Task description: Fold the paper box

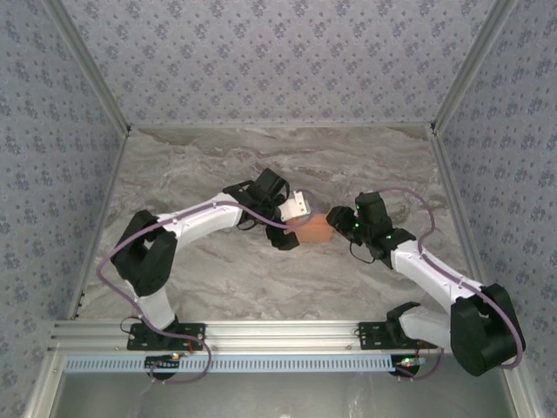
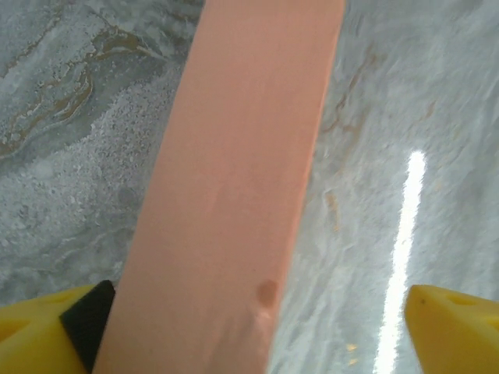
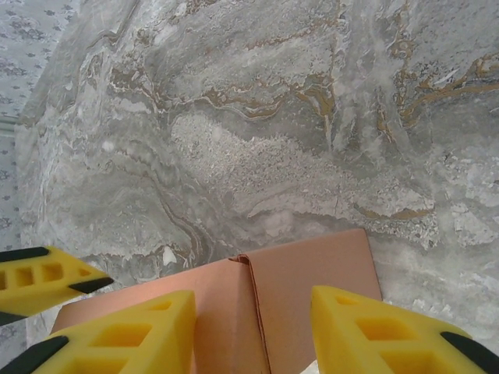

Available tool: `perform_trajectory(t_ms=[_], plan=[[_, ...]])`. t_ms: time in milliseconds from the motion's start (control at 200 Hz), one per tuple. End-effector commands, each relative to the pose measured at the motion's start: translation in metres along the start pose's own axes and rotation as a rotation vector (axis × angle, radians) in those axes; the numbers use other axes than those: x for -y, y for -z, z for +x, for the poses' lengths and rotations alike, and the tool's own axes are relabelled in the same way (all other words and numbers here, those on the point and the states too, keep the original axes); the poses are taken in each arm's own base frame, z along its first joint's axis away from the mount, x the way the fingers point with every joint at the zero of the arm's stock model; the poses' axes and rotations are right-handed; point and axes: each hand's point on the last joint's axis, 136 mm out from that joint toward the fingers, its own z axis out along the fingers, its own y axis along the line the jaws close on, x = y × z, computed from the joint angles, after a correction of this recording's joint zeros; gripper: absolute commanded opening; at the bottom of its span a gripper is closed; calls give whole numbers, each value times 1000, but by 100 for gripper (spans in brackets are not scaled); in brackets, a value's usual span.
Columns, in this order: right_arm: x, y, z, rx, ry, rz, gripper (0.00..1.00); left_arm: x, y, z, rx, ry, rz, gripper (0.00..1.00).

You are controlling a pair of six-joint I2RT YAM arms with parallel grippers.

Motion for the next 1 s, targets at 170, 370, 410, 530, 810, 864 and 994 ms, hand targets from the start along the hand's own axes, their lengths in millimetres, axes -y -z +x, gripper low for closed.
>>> perform_trajectory(t_ms=[170, 370, 410, 530, 810, 864, 994], plan=[[28, -6, 9, -35, 24, 141, 44, -18, 74, -53, 364, 184, 45, 99], [31, -6, 10, -40, 44, 157, 43, -57, 83, -42, 414, 433, -40, 99], [32, -6, 11, -41, 44, 159, 43, -60, 75, -34, 388, 460, -53, 99], [35, -6, 14, -46, 46, 164, 43, -65, 48, -14, 323, 504, -126, 95], [39, -5, 15, -45, 60, 183, 43, -60, 3, 27, 186, 531, -199, 84], [40, -5, 15, -46, 63, 185, 43, -61, -2, 39, 152, 545, -214, 82], [40, -4, 13, -41, 70, 187, 43, -60, -7, 52, 139, 582, -227, 80]])
